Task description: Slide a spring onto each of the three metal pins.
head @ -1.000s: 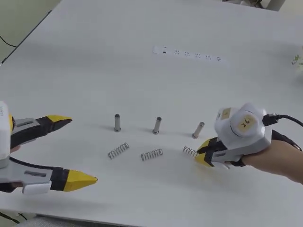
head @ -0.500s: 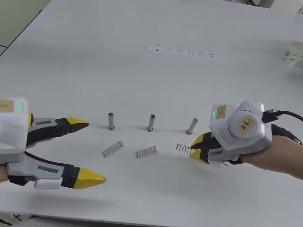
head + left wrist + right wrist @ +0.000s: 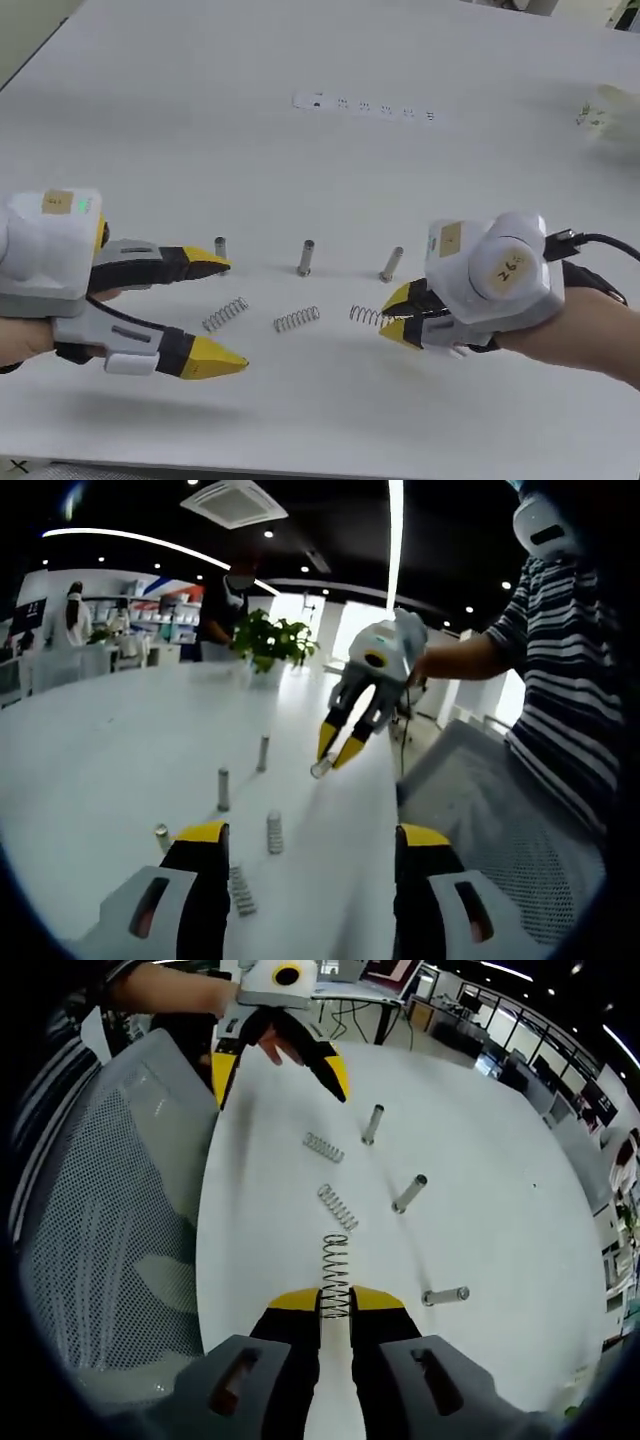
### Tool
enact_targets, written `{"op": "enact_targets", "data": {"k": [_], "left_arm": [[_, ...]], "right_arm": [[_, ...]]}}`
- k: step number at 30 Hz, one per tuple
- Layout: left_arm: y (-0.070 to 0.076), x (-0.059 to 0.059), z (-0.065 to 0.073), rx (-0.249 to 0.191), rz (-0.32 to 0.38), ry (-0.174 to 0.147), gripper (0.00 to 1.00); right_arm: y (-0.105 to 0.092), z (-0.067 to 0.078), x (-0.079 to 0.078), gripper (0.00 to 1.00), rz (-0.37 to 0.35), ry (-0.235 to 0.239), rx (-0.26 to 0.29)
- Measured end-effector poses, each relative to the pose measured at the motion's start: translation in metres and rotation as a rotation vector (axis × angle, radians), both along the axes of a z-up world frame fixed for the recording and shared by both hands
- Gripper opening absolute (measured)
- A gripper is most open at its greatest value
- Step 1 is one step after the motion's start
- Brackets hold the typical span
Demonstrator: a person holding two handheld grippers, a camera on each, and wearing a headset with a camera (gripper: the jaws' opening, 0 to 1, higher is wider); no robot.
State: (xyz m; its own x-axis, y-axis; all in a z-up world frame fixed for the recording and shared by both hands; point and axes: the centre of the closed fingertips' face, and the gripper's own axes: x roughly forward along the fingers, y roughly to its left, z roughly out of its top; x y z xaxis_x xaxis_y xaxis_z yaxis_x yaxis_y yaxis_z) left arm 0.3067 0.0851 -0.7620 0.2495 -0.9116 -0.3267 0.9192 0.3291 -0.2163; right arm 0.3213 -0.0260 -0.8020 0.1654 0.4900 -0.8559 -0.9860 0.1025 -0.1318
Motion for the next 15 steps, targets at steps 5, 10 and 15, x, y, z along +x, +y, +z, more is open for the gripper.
{"op": "enact_targets", "data": {"k": [5, 10, 15], "left_arm": [[-0.020, 0.001, 0.005, -0.023, -0.052, -0.008, 0.53], [-0.032, 0.001, 0.003, -0.005, -0.098, -0.019, 0.47], [-0.041, 0.002, 0.005, -0.027, -0.117, -0.018, 0.41]], "right_arm": [[0.006, 0.006, -0.005, 0.08, 0.029, -0.018, -0.002], [0.013, 0.011, -0.009, 0.08, 0.056, -0.039, -0.003], [0.021, 0.017, -0.014, 0.08, 0.081, -0.056, 0.006]]}}
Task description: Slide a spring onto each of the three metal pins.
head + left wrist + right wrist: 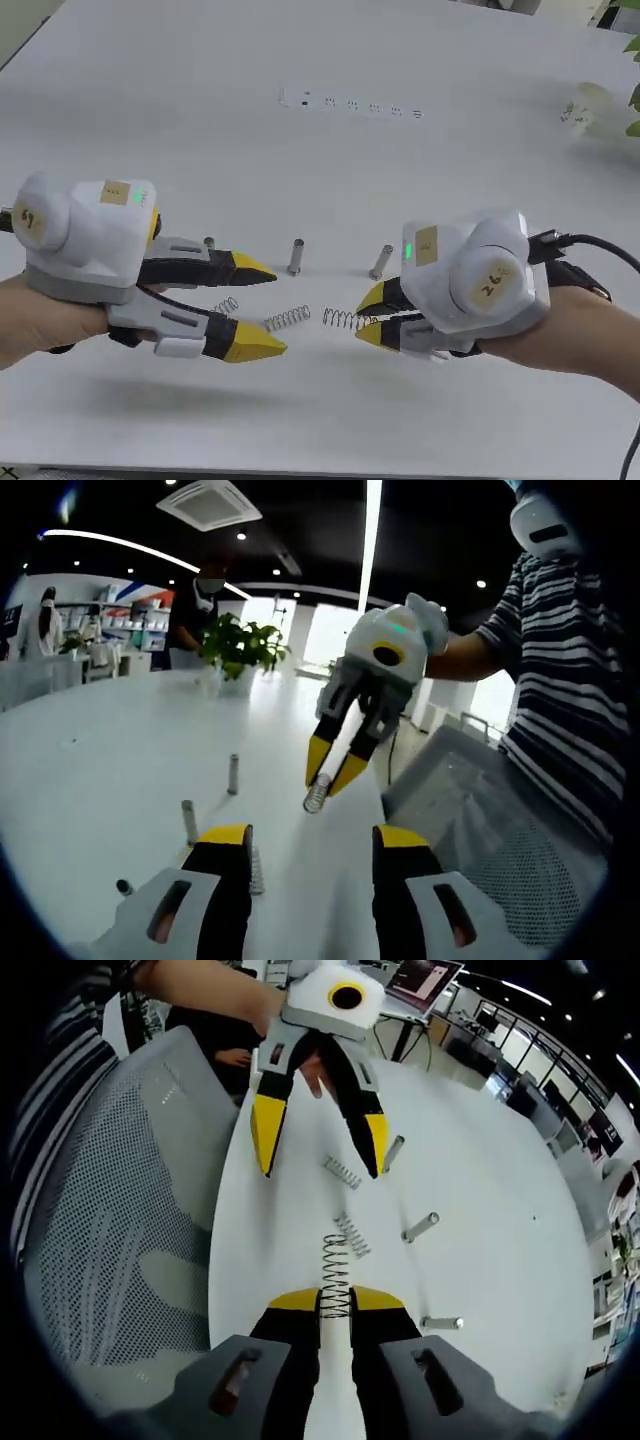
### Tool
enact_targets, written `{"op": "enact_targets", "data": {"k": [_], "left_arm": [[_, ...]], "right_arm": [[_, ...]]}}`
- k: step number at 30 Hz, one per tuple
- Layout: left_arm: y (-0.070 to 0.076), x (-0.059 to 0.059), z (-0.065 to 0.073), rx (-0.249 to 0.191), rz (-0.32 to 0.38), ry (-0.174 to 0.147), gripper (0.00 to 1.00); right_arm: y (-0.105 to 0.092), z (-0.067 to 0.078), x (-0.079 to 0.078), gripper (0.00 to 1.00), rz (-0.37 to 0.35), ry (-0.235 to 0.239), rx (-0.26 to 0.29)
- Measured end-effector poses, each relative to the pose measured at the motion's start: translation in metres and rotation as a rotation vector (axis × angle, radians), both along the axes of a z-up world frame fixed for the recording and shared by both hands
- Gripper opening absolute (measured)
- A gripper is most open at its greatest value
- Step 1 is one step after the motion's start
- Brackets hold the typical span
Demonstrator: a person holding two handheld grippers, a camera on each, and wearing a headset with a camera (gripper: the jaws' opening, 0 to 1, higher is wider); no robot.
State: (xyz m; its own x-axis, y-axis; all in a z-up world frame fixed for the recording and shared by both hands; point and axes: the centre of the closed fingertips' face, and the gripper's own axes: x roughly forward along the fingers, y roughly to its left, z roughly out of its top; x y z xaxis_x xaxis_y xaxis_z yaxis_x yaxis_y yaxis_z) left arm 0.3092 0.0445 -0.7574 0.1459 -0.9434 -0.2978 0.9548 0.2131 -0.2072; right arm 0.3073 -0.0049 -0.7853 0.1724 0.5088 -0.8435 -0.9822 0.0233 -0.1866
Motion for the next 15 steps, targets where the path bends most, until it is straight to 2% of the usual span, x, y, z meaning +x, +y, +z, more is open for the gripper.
{"op": "enact_targets", "data": {"k": [2, 6, 9, 15], "left_arm": [[-0.003, -0.001, -0.003, 0.016, -0.015, -0.014, 0.40], [-0.009, 0.001, -0.003, 0.011, -0.026, -0.023, 0.35], [-0.012, 0.001, -0.001, -0.001, -0.035, -0.032, 0.28], [-0.018, 0.004, 0.001, -0.014, -0.044, -0.035, 0.26]], "right_arm": [[0.003, 0.002, 0.000, 0.08, 0.004, -0.004, 0.006], [0.010, 0.005, -0.001, 0.08, 0.008, -0.002, 0.020], [0.014, 0.007, -0.002, 0.08, 0.010, 0.000, 0.029], [0.019, 0.010, 0.000, 0.08, 0.029, -0.004, 0.026]]}}
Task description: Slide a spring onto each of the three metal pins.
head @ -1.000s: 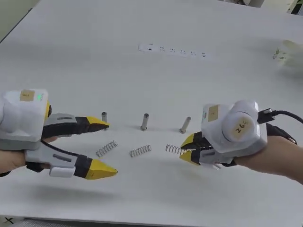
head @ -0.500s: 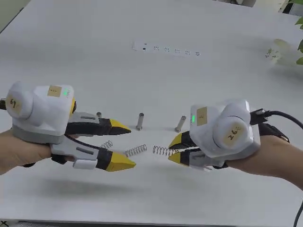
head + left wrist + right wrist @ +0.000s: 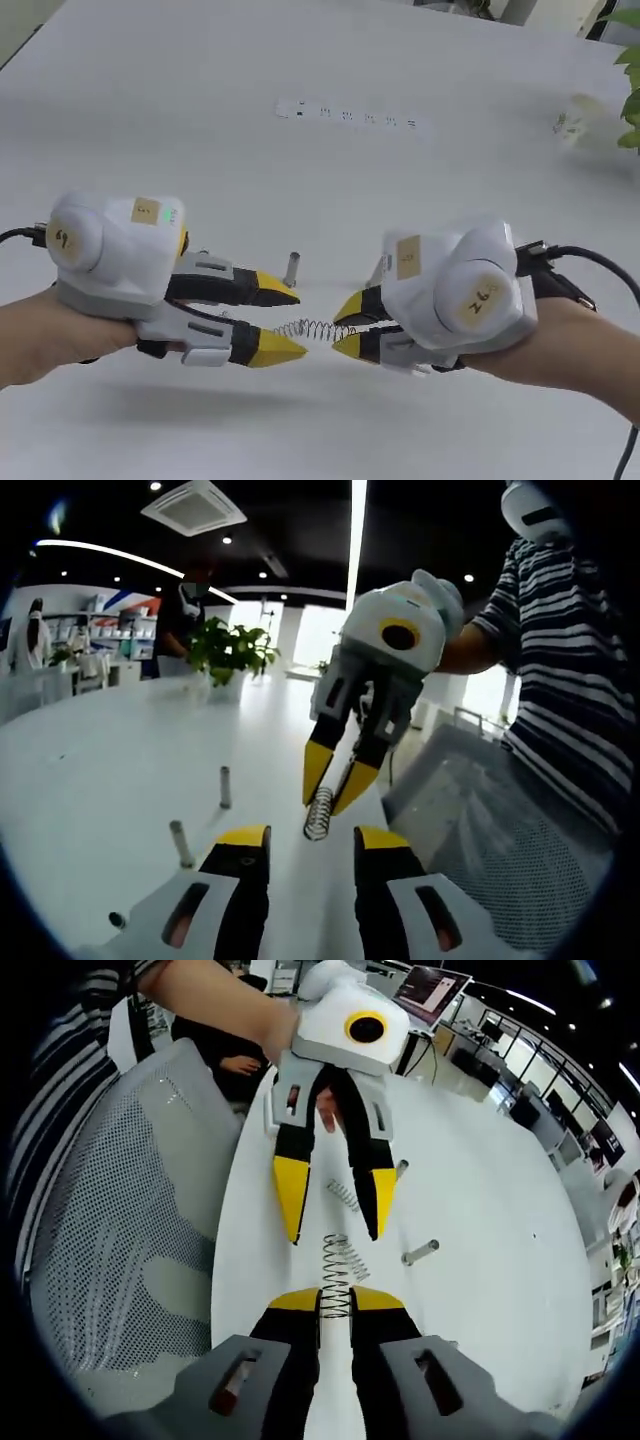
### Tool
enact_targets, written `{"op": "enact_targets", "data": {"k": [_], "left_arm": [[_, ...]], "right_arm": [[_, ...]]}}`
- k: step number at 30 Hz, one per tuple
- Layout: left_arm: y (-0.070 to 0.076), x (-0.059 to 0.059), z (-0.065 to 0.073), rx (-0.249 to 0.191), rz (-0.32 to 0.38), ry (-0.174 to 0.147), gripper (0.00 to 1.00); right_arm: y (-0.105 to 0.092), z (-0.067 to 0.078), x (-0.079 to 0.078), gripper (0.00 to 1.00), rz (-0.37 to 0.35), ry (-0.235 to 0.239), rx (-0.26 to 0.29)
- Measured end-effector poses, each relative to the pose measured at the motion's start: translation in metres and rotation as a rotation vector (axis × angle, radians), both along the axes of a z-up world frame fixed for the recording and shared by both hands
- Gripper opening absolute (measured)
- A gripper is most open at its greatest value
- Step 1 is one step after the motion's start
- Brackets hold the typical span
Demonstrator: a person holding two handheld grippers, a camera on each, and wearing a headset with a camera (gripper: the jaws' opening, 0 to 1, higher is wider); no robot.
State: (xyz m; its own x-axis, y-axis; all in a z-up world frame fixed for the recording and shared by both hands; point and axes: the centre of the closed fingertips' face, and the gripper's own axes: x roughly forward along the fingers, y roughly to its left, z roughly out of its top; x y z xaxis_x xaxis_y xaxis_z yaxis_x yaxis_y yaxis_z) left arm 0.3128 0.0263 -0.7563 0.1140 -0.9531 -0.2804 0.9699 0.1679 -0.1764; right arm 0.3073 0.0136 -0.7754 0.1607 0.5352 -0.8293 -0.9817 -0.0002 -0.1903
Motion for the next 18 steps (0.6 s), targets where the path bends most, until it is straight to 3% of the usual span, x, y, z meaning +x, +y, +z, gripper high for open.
{"op": "enact_targets", "data": {"k": [18], "left_arm": [[-0.014, 0.002, -0.003, -0.003, -0.033, -0.001, 0.14]], "right_arm": [[0.002, 0.004, 0.005, 0.08, 0.000, 0.007, 0.020]]}}
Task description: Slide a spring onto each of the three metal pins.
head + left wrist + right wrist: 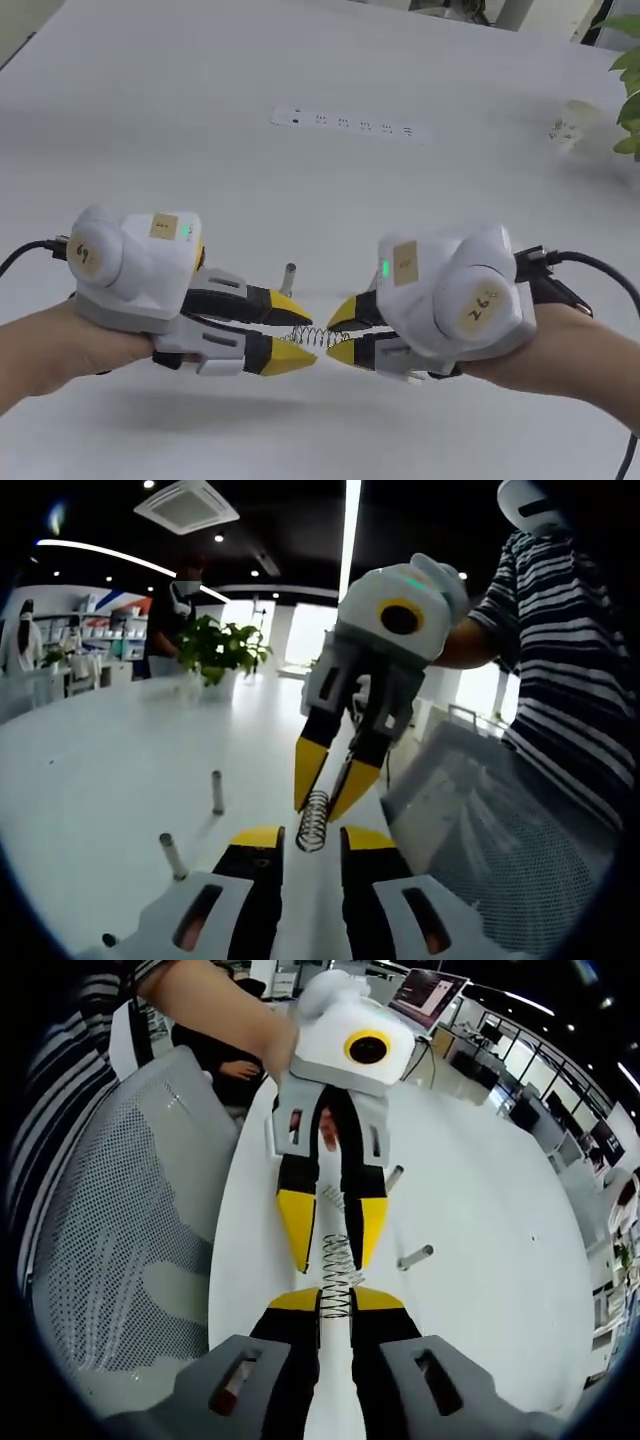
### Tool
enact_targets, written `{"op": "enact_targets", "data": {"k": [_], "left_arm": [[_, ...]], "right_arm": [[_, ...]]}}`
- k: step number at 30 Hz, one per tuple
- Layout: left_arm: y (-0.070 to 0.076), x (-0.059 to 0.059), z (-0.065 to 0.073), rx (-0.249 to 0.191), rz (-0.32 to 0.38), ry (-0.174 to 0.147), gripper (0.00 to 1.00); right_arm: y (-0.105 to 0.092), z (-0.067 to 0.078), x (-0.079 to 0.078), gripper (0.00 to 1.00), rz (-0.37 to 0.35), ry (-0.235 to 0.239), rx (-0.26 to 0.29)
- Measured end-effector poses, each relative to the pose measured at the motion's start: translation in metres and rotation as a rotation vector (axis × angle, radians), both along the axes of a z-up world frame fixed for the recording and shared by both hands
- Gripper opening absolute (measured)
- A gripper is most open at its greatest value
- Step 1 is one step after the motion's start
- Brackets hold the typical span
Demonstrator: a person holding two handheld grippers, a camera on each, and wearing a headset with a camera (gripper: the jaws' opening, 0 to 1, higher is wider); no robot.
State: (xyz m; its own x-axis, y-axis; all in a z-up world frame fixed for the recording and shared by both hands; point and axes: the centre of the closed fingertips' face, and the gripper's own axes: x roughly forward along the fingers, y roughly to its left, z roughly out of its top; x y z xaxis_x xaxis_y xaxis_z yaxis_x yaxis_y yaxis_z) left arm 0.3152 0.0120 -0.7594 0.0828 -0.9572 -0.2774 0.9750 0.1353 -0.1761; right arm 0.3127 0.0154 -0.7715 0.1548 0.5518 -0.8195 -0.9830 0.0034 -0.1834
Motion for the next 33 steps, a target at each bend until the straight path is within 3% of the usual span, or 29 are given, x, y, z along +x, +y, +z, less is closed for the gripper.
{"op": "enact_targets", "data": {"k": [9, 16, 19, 23, 33], "left_arm": [[-0.002, -0.001, 0.003, -0.013, -0.004, -0.009, 0.06], [-0.002, -0.003, 0.006, -0.039, 0.004, 0.004, 0.03], [-0.002, -0.004, 0.012, -0.078, 0.010, 0.015, 0.02], [-0.001, -0.004, 0.014, -0.090, 0.012, 0.018, 0.02], [-0.002, -0.011, 0.013, -0.087, -0.011, 0.031, 0.02]], "right_arm": [[0.001, 0.000, -0.002, 0.08, -0.007, 0.012, 0.015], [0.001, 0.001, -0.004, 0.08, -0.018, 0.024, 0.034], [0.001, 0.002, -0.004, 0.08, -0.024, 0.027, 0.045], [0.001, 0.005, -0.004, 0.08, -0.043, 0.040, 0.073], [-0.002, 0.003, -0.011, 0.10, -0.033, 0.055, 0.098]]}}
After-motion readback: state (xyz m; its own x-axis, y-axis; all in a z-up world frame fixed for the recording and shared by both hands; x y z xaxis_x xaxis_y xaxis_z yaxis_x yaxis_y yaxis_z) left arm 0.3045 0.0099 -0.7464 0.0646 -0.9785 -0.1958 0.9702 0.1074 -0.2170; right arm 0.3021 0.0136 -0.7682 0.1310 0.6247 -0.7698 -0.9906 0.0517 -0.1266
